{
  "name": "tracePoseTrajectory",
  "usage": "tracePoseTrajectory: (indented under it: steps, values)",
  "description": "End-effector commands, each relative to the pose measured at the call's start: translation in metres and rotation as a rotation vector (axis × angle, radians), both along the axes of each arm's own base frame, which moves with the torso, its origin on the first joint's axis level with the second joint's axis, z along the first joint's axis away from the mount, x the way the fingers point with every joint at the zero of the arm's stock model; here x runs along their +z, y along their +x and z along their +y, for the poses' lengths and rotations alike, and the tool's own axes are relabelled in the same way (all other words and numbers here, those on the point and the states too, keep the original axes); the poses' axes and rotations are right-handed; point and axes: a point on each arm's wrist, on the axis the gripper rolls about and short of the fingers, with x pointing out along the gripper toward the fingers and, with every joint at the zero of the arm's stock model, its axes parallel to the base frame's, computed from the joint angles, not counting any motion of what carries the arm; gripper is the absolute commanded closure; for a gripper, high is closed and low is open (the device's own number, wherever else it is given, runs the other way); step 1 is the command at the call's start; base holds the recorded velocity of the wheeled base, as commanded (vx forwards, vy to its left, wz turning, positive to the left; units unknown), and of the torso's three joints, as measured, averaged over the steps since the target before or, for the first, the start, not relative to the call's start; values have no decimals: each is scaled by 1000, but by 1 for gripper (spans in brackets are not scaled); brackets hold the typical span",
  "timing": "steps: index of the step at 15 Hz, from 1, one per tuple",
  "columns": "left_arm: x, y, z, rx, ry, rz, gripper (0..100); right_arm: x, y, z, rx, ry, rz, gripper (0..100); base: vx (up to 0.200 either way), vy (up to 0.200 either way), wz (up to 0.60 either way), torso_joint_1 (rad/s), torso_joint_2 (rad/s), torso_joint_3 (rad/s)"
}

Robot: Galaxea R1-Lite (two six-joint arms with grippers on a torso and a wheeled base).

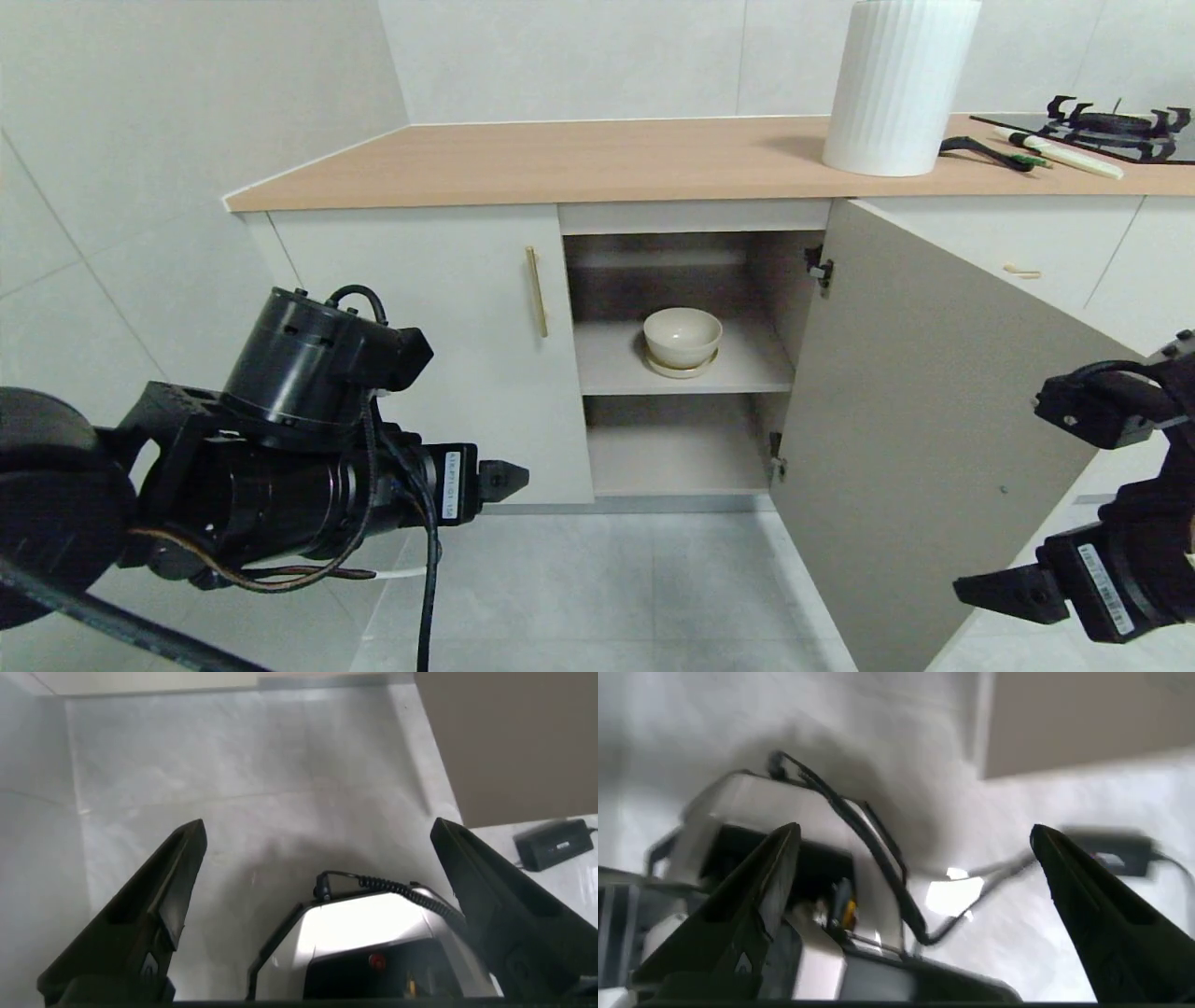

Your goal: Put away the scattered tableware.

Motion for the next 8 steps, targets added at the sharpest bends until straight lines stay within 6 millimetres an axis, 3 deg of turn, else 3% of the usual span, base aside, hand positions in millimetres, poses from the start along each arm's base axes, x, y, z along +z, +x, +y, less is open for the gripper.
tracePoseTrajectory:
  steps: [1,8]
  values:
    - [0,0,0,0,1,2,0,6,-6,-5,-9,-13,-31,0,0,0,0,0,0,0]
    - [-1,1,-1,1,2,5,0,13,9,-40,-185,-93,-81,0,0,0,0,0,0,0]
